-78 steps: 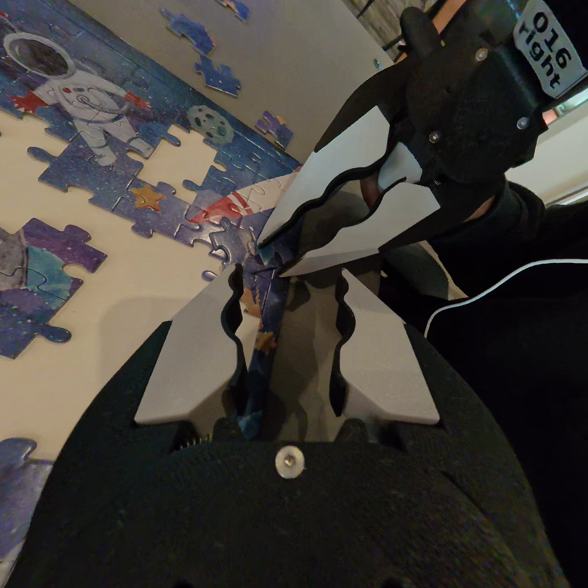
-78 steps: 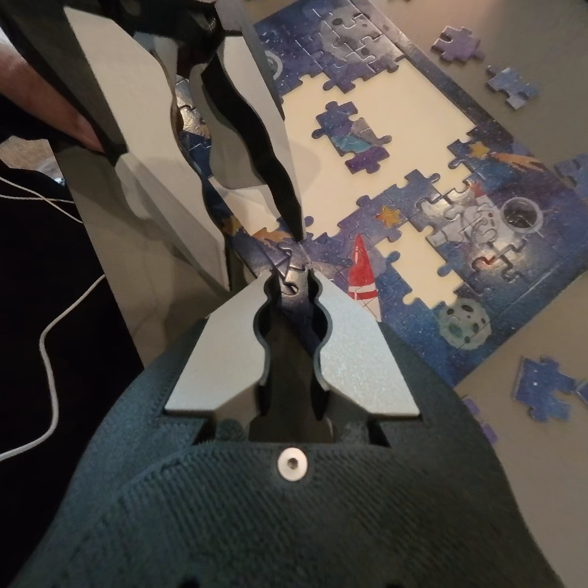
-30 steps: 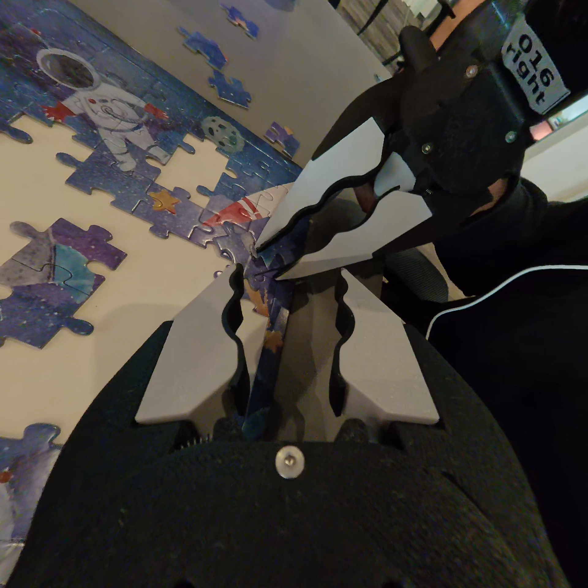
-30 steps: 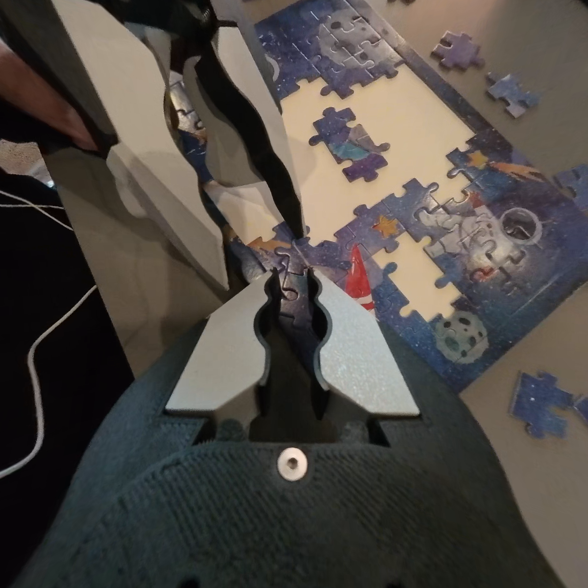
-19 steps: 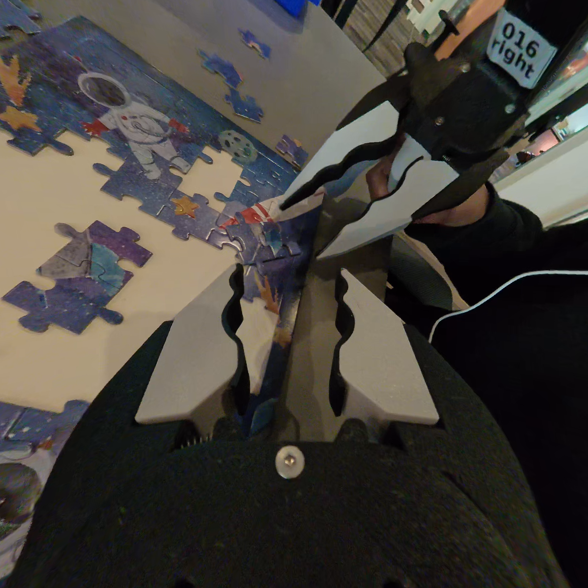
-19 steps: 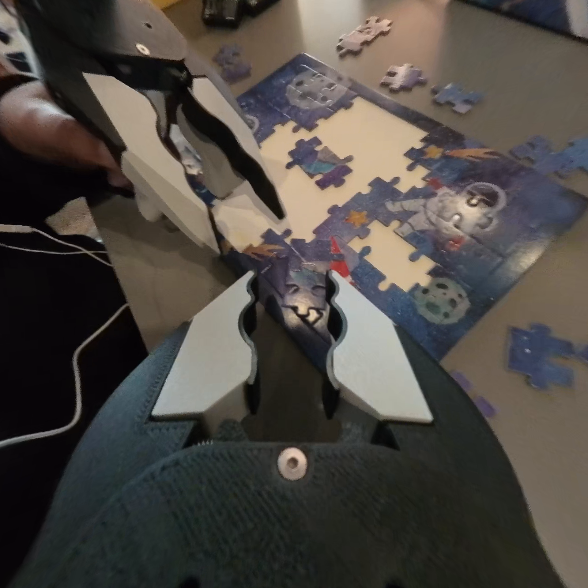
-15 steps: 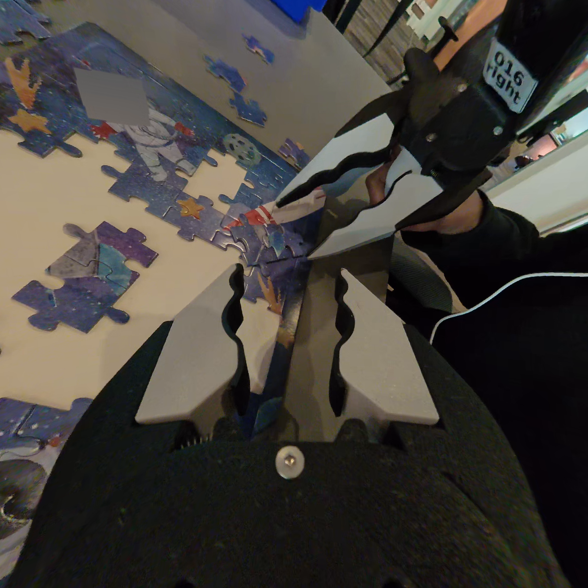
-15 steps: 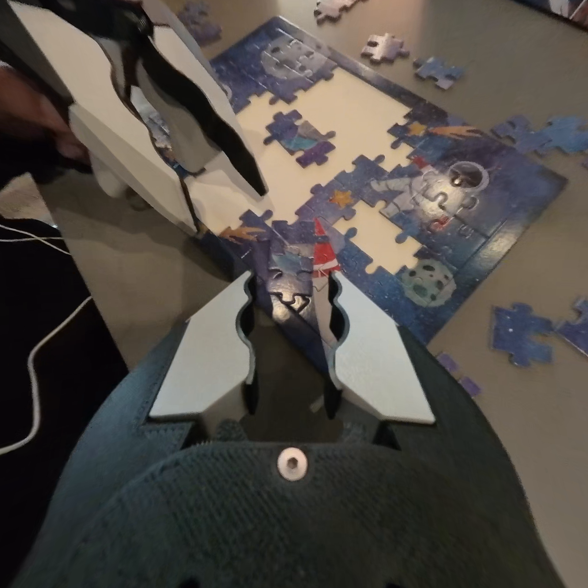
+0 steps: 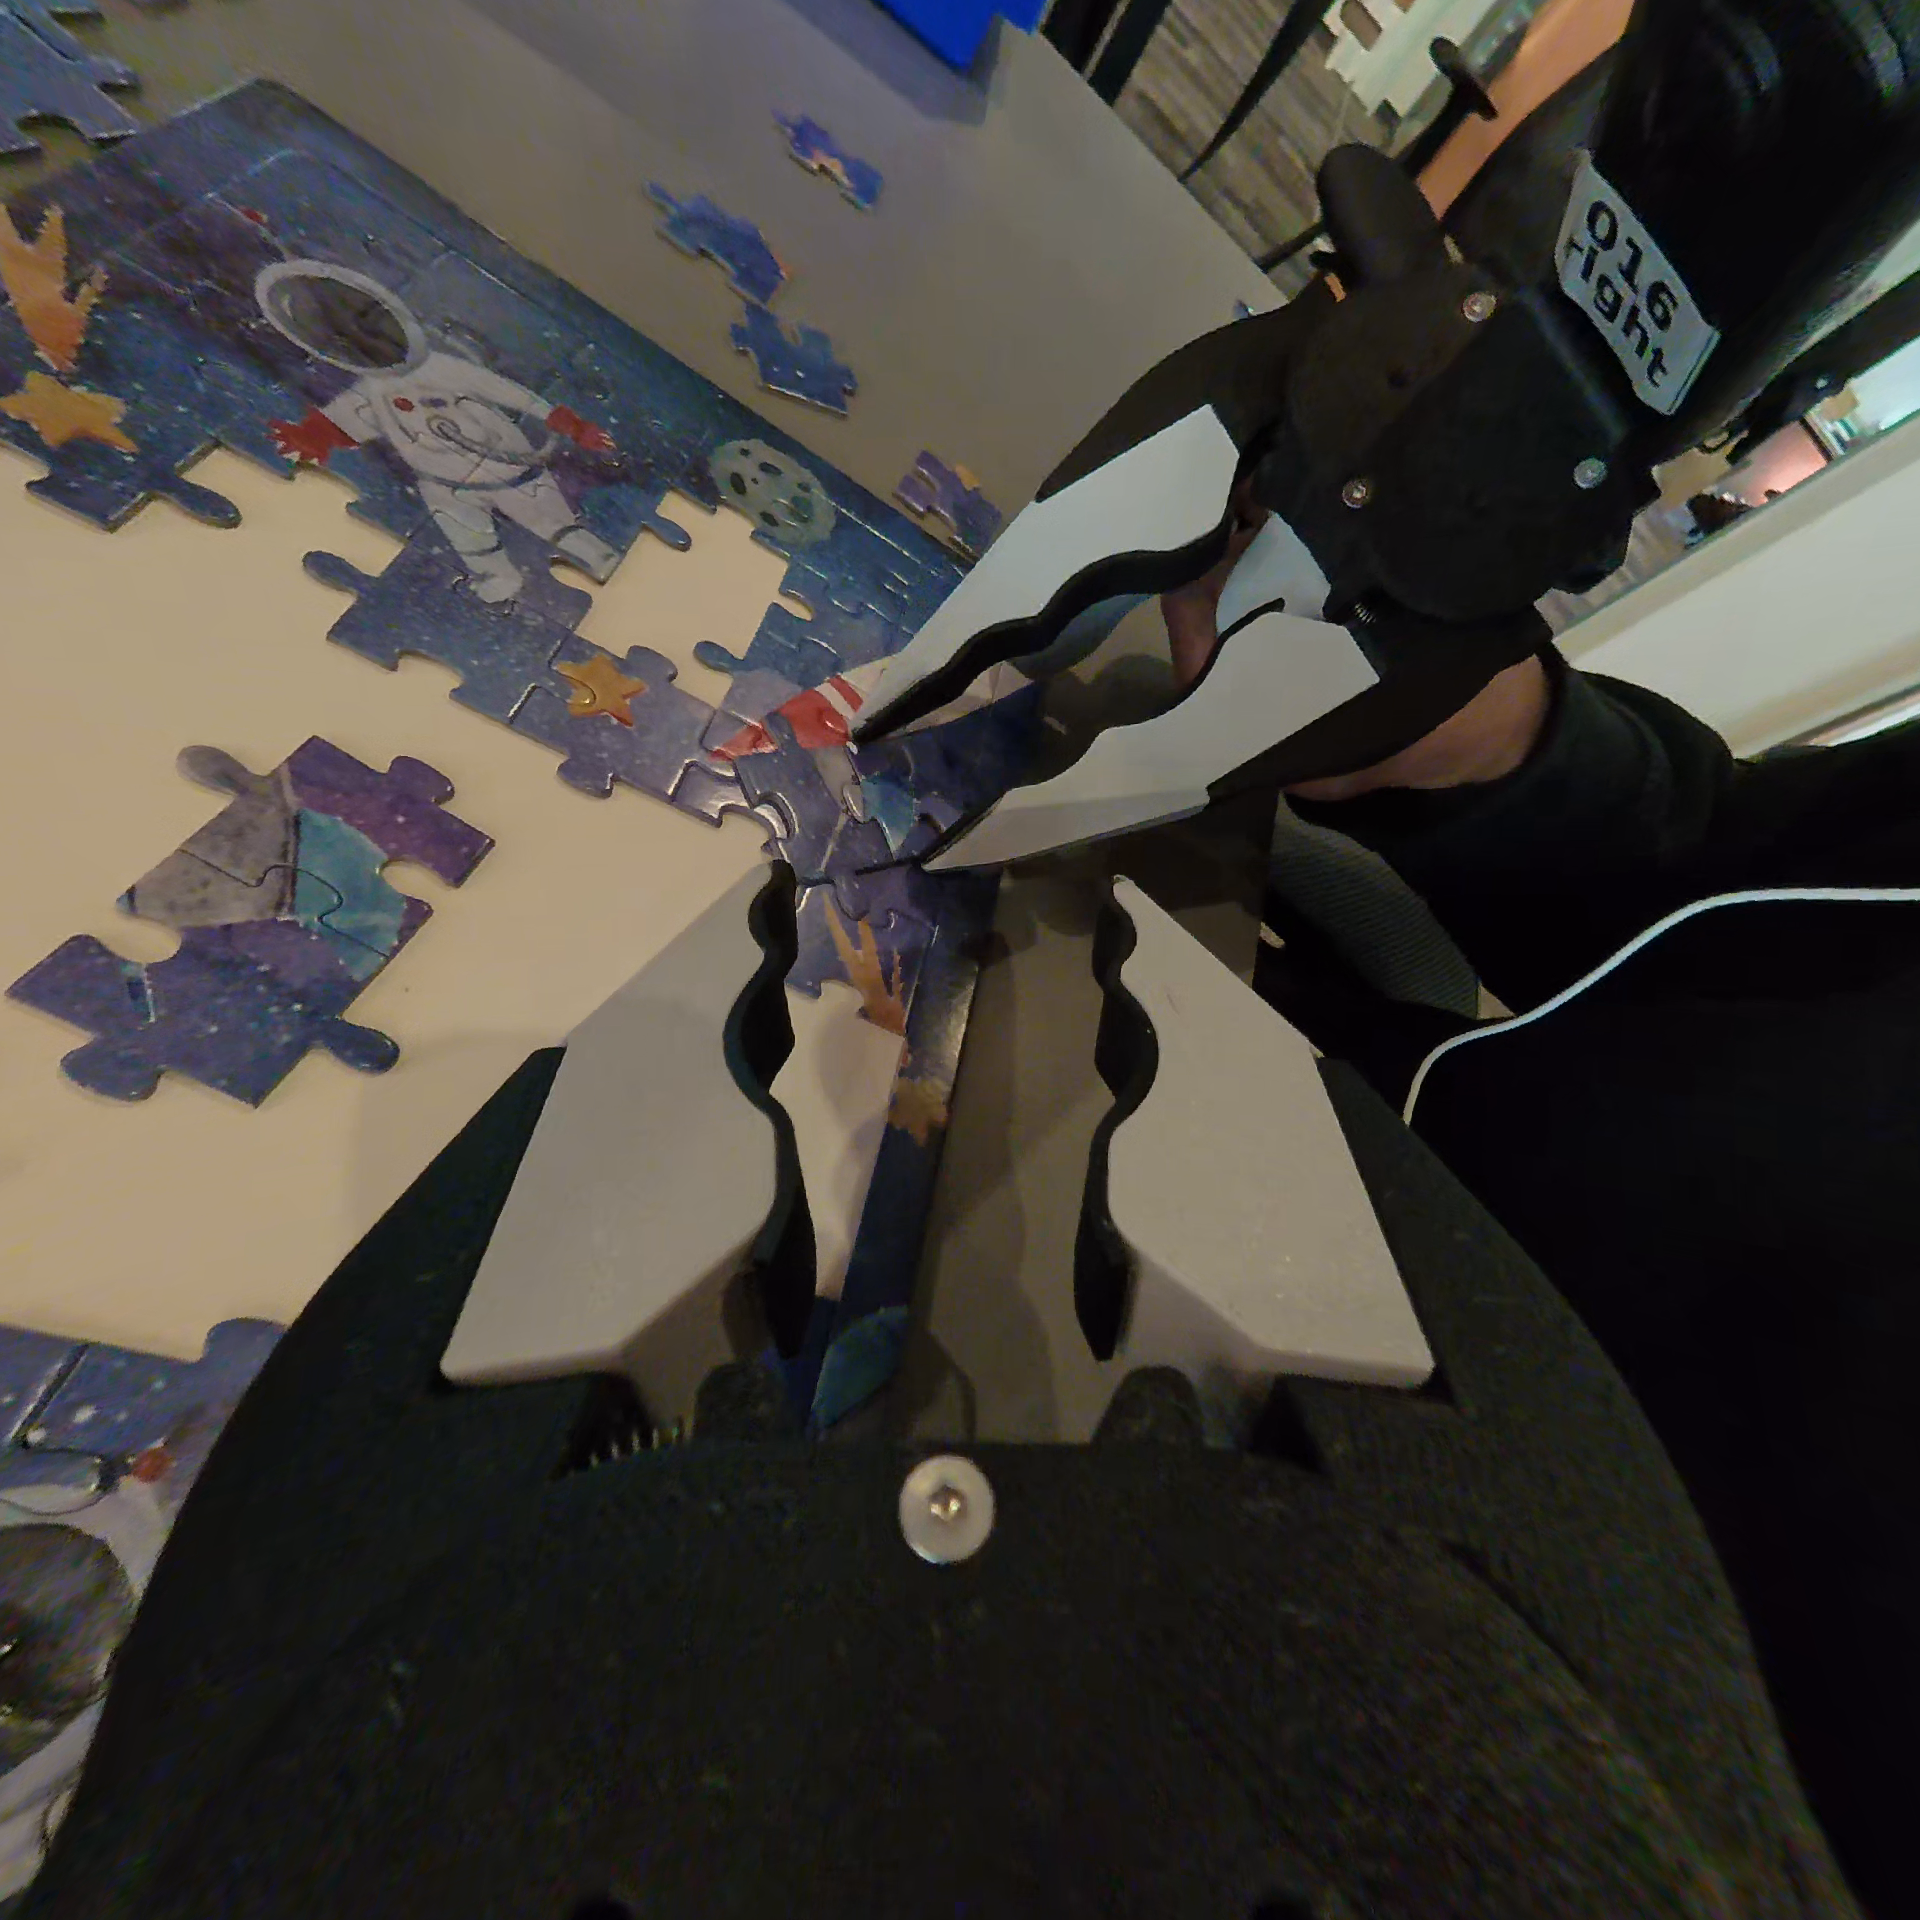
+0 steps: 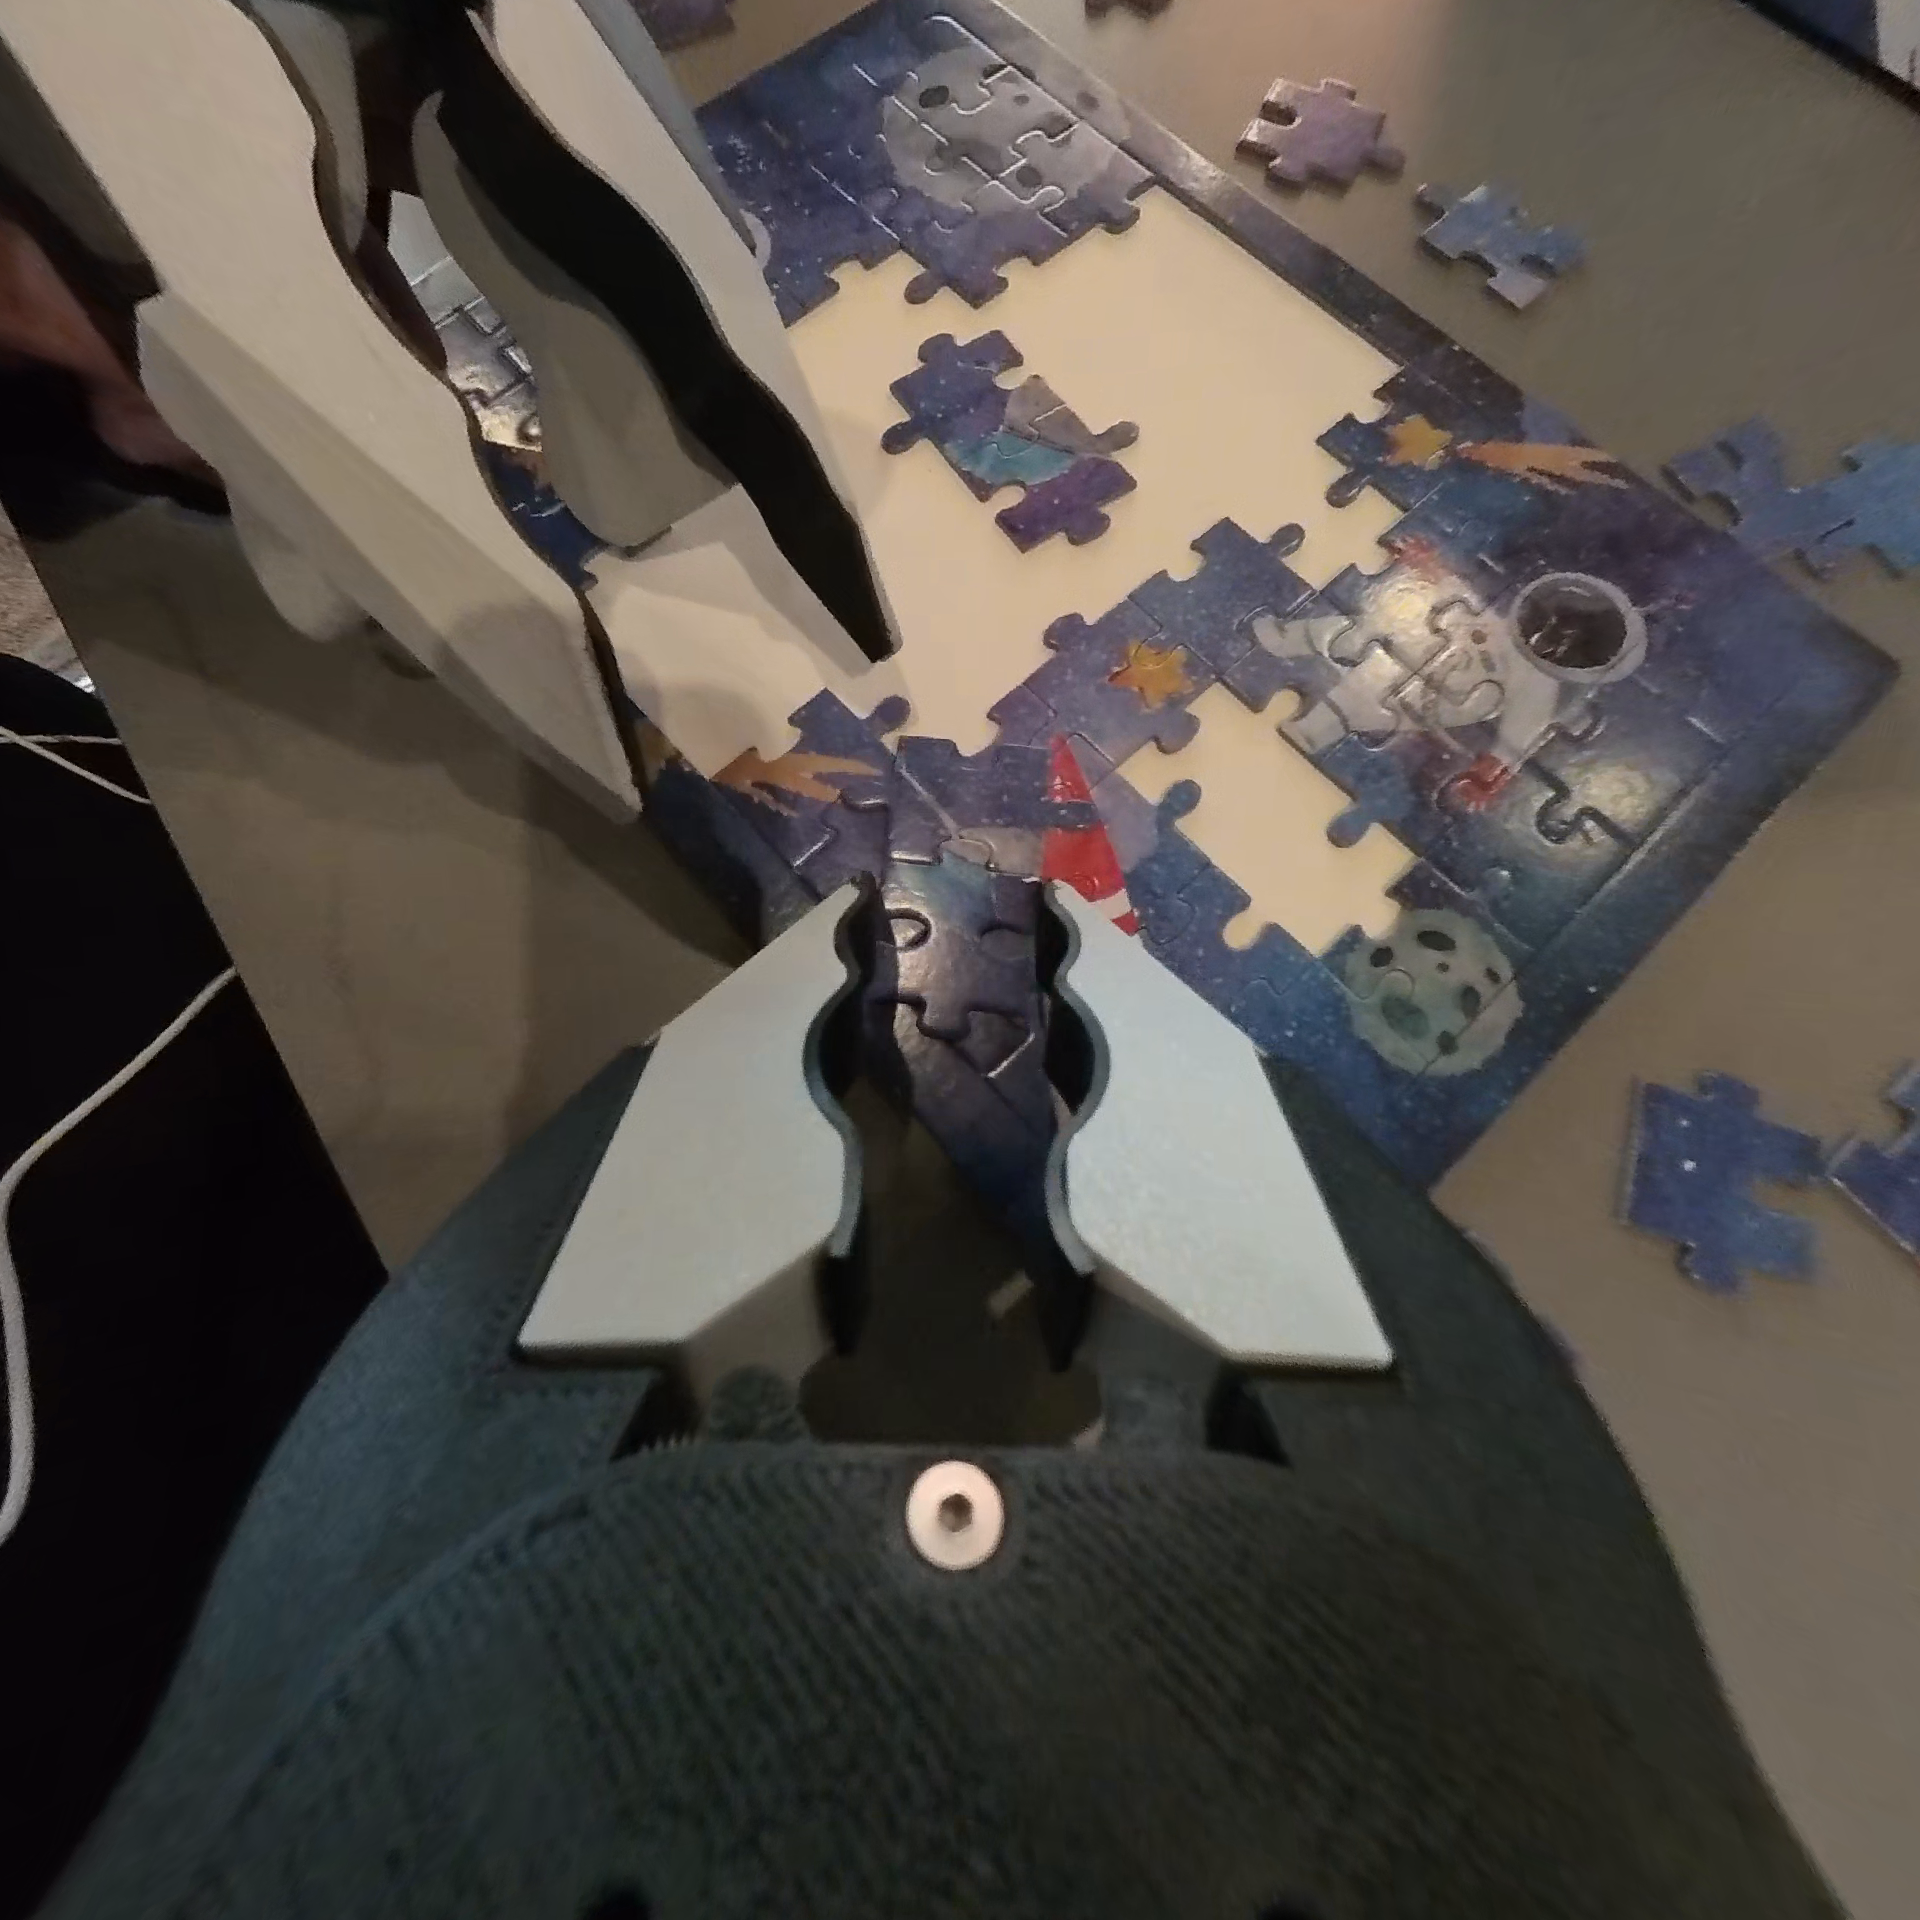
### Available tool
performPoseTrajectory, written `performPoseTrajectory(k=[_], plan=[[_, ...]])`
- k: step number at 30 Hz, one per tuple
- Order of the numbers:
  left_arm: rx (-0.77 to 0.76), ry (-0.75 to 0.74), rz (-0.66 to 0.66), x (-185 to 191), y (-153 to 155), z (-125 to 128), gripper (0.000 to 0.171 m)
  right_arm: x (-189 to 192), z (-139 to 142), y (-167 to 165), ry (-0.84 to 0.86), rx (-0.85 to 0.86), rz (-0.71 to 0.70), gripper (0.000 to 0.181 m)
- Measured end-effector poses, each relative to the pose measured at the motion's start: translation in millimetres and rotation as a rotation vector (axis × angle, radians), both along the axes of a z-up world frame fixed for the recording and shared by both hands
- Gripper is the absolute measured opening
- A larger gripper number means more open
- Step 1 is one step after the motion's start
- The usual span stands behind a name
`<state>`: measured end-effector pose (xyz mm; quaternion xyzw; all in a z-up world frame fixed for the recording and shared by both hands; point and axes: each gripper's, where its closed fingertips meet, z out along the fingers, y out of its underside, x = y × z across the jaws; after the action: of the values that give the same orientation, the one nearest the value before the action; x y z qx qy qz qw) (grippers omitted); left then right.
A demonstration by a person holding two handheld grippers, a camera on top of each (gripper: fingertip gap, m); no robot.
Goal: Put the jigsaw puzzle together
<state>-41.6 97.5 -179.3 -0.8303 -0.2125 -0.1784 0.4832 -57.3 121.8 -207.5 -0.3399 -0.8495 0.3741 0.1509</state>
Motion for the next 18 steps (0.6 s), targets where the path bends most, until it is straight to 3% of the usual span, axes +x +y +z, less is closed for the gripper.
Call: performPoseTrajectory(k=[10, 18], plan=[[0.019, -0.013, 0.009, -2.4, -0.8, 2.3, 0.054, 3.5, 11.9, -8.4, 0.049, -0.044, 0.056, 0.029], [0.173, -0.258, 0.037, -5.1, -0.8, 17.4, 0.045, 4.6, 46.3, -18.8, 0.306, -0.021, 0.133, 0.029]])
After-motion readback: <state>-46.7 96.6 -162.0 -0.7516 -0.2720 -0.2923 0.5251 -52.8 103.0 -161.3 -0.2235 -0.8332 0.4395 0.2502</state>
